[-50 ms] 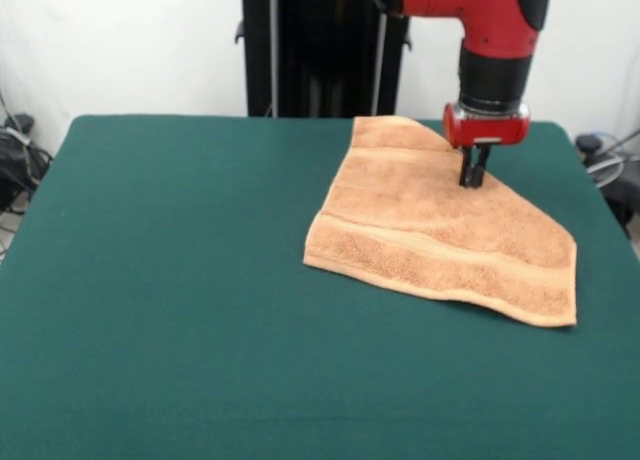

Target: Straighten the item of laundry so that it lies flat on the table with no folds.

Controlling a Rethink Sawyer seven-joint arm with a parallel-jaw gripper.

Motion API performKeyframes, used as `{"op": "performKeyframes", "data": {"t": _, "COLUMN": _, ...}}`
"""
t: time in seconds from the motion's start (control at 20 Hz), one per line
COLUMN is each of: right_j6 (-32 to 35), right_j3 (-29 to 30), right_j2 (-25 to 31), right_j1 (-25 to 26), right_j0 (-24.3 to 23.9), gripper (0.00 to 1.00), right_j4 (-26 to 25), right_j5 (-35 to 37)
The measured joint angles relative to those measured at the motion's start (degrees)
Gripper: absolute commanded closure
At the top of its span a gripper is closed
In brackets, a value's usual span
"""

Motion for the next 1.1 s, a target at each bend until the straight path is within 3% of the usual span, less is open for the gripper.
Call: {"op": "performKeyframes", "data": {"t": 1.1, "right_j6": 0.00, "right_j3": 4.13, "right_j2": 0.02, "right_j1": -2.54, "right_j0": 0.39, "gripper": 1.00, "right_j4": 2.77, "right_j5": -0.23}}
